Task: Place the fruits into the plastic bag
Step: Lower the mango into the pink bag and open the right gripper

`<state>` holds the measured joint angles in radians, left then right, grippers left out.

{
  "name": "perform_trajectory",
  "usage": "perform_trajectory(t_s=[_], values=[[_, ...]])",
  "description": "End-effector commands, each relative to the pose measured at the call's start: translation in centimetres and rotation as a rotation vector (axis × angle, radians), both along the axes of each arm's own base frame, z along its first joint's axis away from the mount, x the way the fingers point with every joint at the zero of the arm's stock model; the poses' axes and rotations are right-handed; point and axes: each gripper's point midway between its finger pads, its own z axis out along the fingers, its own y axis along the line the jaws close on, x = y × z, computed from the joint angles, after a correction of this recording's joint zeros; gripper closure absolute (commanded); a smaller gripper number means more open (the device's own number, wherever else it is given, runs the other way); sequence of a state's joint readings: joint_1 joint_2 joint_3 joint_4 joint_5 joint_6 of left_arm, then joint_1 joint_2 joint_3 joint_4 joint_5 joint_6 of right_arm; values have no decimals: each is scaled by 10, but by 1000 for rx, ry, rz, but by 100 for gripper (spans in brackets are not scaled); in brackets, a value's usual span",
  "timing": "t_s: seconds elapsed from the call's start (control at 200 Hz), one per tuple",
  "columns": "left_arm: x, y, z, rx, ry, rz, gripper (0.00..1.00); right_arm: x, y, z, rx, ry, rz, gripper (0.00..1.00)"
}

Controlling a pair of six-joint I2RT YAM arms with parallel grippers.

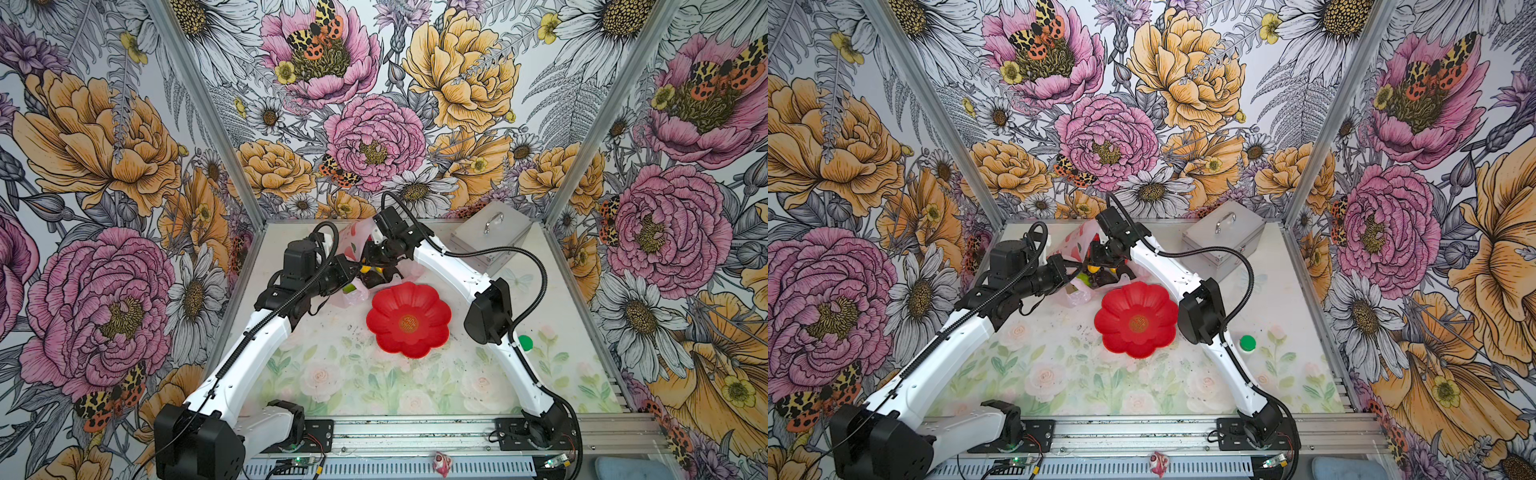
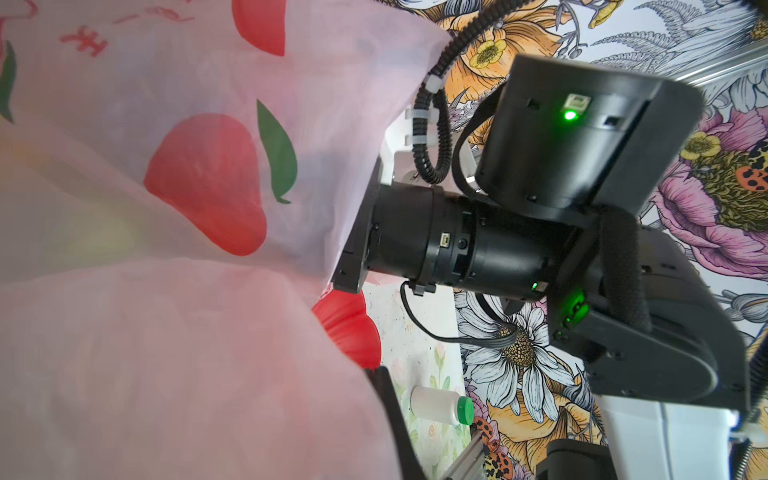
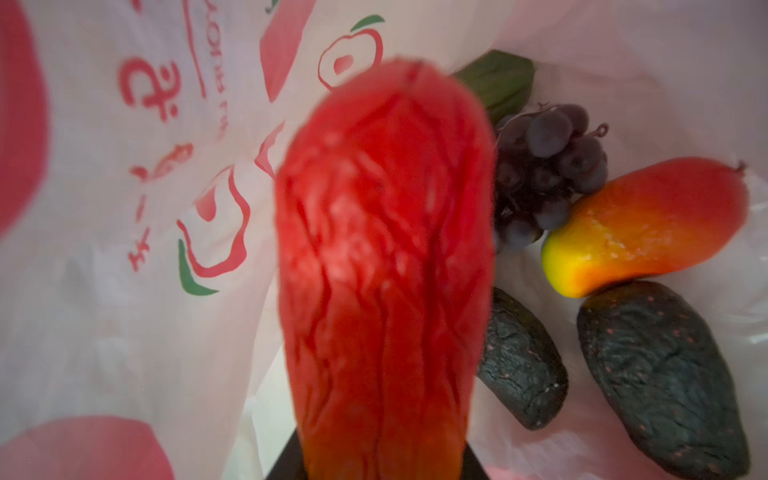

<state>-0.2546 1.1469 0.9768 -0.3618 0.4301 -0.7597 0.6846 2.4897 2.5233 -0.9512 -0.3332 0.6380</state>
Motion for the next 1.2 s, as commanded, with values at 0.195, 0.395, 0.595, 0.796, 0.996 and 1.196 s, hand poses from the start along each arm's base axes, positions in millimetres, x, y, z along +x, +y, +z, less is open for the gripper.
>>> perform_trajectory(t_s=[0.195,0.395,0.595,0.796,0.996,1.196], values=[[2,8,5,-20,-15,13,100,11,7,-30,18,36,-5,75],[3,10,4,-20,-11,16,100,12,11,-28,47,39,0,69],[5,9,2,-22,-6,16,100,13,15,-17,84,27,17,64],[7,8,3,-26,-8,18,100,11,19,-7,111,16,32,57],[7,8,3,-31,-7,21,100,10,20,3,126,3,40,52],[4,9,3,-32,-11,26,100,10,20,9,133,-3,38,49]])
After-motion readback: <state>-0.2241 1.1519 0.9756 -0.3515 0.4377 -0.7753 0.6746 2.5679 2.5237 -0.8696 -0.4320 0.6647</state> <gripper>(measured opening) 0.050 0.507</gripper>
